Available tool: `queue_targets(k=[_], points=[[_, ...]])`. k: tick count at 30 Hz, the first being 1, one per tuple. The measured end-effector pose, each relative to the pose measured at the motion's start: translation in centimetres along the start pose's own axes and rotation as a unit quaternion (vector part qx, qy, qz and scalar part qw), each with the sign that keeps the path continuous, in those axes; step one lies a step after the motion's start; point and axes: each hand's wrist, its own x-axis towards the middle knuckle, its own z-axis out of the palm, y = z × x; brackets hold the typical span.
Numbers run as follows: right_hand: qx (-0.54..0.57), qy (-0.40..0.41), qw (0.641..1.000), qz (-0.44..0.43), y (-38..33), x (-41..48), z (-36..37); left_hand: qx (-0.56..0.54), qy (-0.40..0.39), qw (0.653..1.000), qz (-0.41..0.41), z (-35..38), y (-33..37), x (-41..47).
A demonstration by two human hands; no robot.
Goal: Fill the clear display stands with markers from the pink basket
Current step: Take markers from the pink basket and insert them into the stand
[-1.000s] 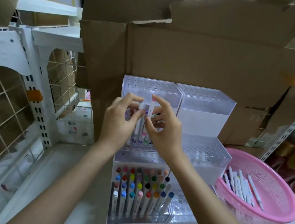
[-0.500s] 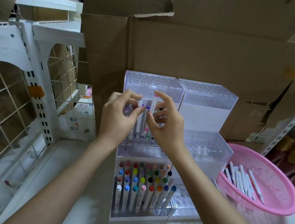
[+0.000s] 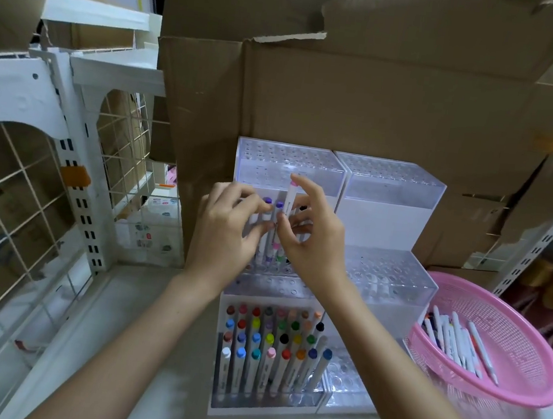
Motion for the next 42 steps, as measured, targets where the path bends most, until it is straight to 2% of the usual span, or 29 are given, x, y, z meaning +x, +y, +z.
queue_targets(k=[9, 14, 21, 28, 32, 38, 42], points=[[-0.012, 0.000, 1.000, -0.014, -0.3, 0.0, -0.1, 0.103, -0.031, 0.992, 0.070, -0.9, 0.0, -0.8], [-0.021, -0.020, 1.000, 0.005, -0.2, -0.6, 0.2, 0.110, -0.037, 0.989, 0.096, -1.5, 0.1, -1.0], [0.014, -0.046, 0.997, 0.063, -0.3, -0.8, -0.4, 0.079, -0.042, 0.994, 0.067, -1.6, 0.0, -0.7], [0.000, -0.084, 0.995, 0.051, -0.4, -0.5, -0.5, 0.072, -0.044, 0.995, 0.059, -1.4, 0.0, -0.8], [-0.030, -0.133, 0.990, 0.032, -0.1, -0.9, 0.0, 0.075, -0.048, 0.994, 0.059, -1.5, -0.2, -1.0], [-0.014, -0.091, 0.994, 0.053, 0.1, -1.5, 0.0, 0.077, -0.051, 0.994, 0.060, -1.6, -0.1, -1.0], [-0.030, -0.109, 0.993, 0.040, 0.2, -1.5, 0.1, 0.082, -0.049, 0.994, 0.059, -1.5, 0.0, -1.1]])
